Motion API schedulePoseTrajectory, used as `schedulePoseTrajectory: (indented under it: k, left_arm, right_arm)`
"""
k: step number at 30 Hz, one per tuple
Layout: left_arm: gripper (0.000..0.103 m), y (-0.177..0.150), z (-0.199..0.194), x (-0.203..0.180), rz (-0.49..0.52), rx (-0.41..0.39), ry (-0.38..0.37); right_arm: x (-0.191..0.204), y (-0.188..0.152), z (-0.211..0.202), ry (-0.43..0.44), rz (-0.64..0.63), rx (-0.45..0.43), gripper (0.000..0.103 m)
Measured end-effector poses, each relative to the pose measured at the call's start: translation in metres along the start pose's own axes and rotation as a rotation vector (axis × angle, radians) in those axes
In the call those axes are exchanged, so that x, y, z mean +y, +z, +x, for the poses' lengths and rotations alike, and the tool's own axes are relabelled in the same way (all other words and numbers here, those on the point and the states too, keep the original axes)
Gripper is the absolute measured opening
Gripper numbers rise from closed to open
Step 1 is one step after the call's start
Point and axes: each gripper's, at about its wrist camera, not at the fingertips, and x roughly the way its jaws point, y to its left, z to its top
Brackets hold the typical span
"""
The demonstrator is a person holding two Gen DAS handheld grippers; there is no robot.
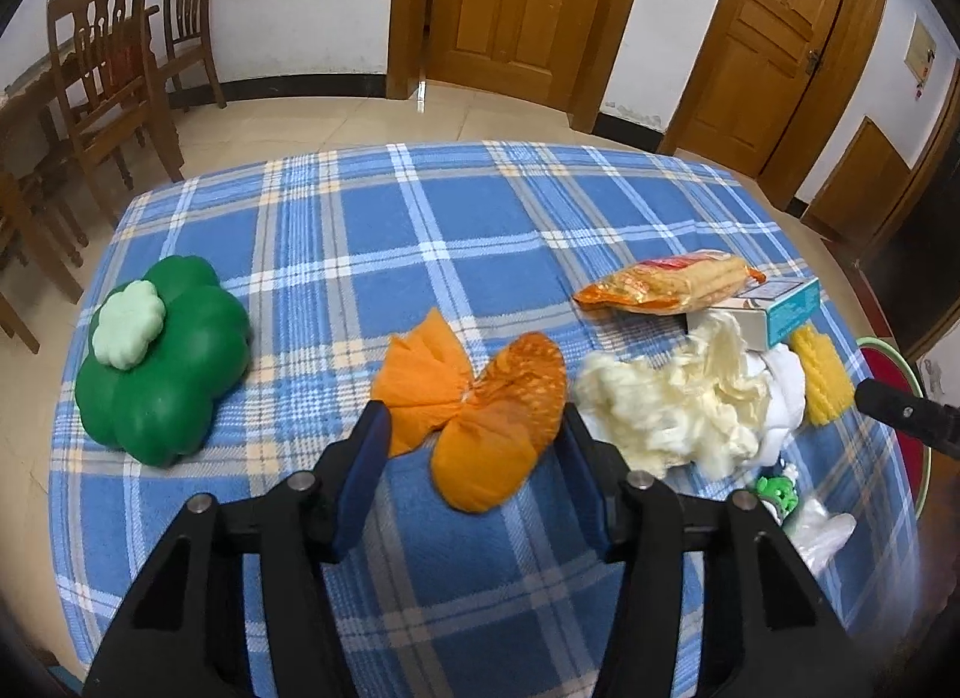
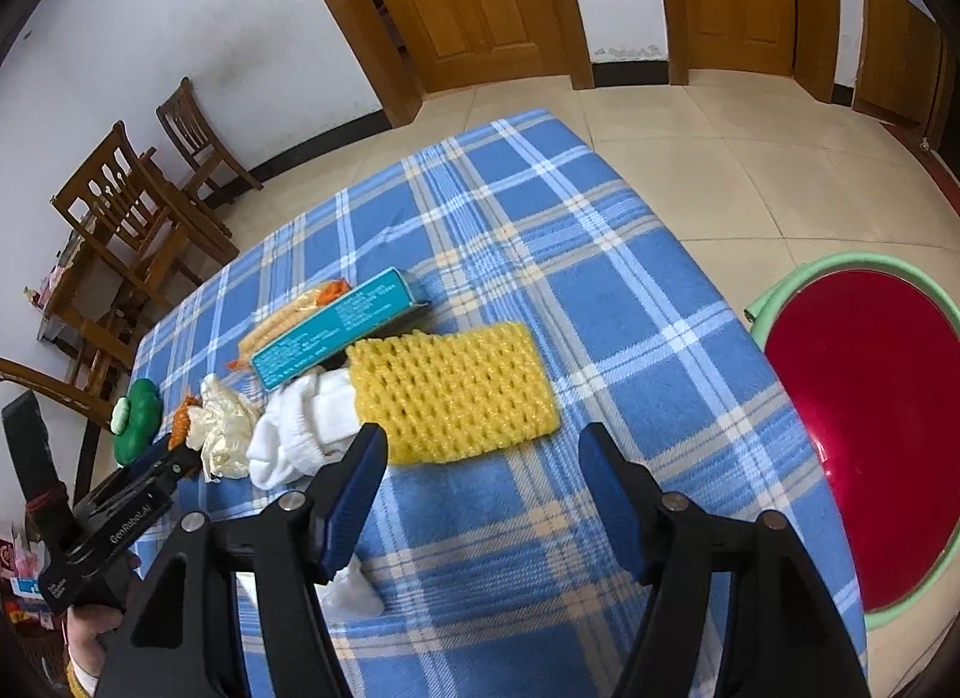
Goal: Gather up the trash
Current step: 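Grasp the orange cloth with the left tool while the right tool grasps another foam net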
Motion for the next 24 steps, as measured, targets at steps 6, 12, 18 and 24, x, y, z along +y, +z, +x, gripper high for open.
schedulePoseTrajectory:
  k: [6, 12, 18, 24]
  left_arm:
    - [0.037, 0.001, -0.003, -0.001, -0.019, -0.008, -0.01]
    - [0.022, 0.0, -0.016, -0.003, -0.059, -0.034, -0.018]
    - [0.021, -0.004, -0.038, -0.011, -0.109, -0.067, -0.051]
    - [0.02, -0.013, -0.061, -0.027, -0.157, -0.101, -0.089]
  right_arm:
    - [-0.004, 0.004, 0.011, 0.026, -0.019, 0.024, 0.069]
    - [-0.003, 0.003, 0.02, 0.063, -0.051, 0.046, 0.048]
    - [-0.008, 0.004, 0.021, 0.104, -0.064, 0.036, 0.036]
    - [-0.016, 0.002, 0.021, 0.137, -0.073, 0.032, 0.014]
